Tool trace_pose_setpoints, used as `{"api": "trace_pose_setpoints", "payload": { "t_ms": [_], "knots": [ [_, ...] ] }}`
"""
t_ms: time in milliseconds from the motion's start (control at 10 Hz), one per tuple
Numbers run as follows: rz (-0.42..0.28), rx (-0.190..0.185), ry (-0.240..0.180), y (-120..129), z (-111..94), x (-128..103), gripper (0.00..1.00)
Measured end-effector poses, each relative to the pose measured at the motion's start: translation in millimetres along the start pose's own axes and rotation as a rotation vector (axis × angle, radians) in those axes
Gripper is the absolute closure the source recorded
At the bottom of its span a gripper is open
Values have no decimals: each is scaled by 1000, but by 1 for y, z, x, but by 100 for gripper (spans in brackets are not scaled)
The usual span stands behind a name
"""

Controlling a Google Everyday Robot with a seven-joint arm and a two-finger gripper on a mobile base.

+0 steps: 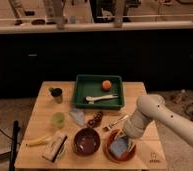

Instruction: Place sponge in red bowl

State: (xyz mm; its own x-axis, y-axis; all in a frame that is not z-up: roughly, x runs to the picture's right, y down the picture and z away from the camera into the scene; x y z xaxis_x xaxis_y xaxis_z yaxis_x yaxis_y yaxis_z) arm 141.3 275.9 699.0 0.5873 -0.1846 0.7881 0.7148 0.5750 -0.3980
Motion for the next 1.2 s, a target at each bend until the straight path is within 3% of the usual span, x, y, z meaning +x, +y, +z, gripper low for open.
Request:
{"api": "trace_pose_setpoints", "payload": {
  "t_ms": [500,1200],
  "knots": [
    [-29,-12,-33,-8,-2,2,98],
    [-18,-40,-71,-15,-2,7,29]
  ]
}}
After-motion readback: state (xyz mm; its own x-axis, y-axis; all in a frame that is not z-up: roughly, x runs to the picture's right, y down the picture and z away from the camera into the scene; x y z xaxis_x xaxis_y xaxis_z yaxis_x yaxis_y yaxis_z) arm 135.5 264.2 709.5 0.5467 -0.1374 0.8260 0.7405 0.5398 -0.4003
